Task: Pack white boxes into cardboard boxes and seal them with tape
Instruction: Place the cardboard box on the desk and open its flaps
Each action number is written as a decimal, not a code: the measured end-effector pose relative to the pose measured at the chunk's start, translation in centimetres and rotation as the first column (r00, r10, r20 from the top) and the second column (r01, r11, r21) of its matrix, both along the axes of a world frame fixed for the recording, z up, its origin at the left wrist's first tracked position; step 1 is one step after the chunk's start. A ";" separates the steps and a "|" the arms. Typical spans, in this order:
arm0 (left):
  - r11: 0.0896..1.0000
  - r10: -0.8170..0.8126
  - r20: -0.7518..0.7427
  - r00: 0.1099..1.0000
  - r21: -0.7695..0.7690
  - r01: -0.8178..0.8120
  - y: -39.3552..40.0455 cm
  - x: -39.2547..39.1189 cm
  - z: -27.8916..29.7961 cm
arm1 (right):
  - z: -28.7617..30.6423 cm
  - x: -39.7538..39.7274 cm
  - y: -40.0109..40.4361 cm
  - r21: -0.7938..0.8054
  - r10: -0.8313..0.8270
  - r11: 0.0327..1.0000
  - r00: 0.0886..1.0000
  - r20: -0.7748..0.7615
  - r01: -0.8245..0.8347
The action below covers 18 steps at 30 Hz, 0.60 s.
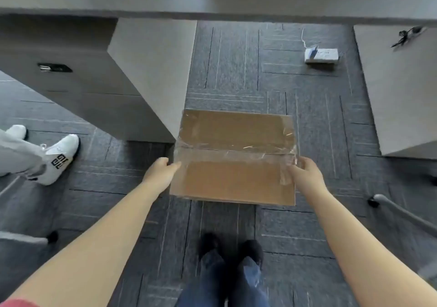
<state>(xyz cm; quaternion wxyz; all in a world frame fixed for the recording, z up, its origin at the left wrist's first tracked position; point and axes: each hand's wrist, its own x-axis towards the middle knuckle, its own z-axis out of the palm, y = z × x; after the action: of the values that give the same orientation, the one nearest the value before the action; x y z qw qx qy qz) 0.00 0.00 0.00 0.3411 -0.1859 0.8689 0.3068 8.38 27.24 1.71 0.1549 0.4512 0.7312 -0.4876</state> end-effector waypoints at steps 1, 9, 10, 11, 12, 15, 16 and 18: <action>1.000 -0.002 -0.003 1.000 0.000 0.002 0.0 0.0 -1.0 | -1.1 0.1 -0.1 -0.003 -0.011 1.000 1.000 0.005 0.011; 0.960 0.227 -0.012 0.974 0.169 -0.222 0.0 0.4 -7.9 | -8.8 1.4 0.2 -0.099 -0.106 0.989 0.994 0.040 0.109; 0.953 0.251 -0.027 0.967 0.183 -0.242 0.2 0.6 -8.0 | -8.8 1.5 0.1 -0.103 -0.110 0.988 0.994 0.023 0.112; 0.946 0.269 -0.049 0.962 0.199 -0.254 0.3 0.7 -7.7 | -8.8 1.5 0.0 -0.104 -0.121 0.987 0.993 0.001 0.120; 0.942 0.281 -0.063 0.957 0.210 -0.263 0.4 0.8 -7.5 | -8.5 1.5 -0.1 -0.100 -0.130 0.987 0.991 -0.021 0.128; 0.930 0.312 -0.089 0.946 0.231 -0.285 0.5 0.7 -5.8 | -6.7 1.5 0.1 -0.084 -0.129 0.989 0.989 -0.068 0.123; 0.926 0.323 -0.089 0.942 0.237 -0.295 0.5 0.6 -5.1 | -5.7 1.5 0.2 -0.074 -0.120 0.991 0.989 -0.085 0.114; 0.919 0.339 -0.099 0.936 0.249 -0.306 0.6 0.7 -3.1 | -3.3 1.5 0.4 -0.045 -0.111 0.993 0.985 -0.134 0.106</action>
<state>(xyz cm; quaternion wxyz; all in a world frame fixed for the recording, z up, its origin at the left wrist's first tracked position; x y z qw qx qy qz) 0.71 0.61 -3.08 0.2431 -0.2641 0.8067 0.4695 9.92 27.67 -1.64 0.0861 0.4530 0.7053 -0.5385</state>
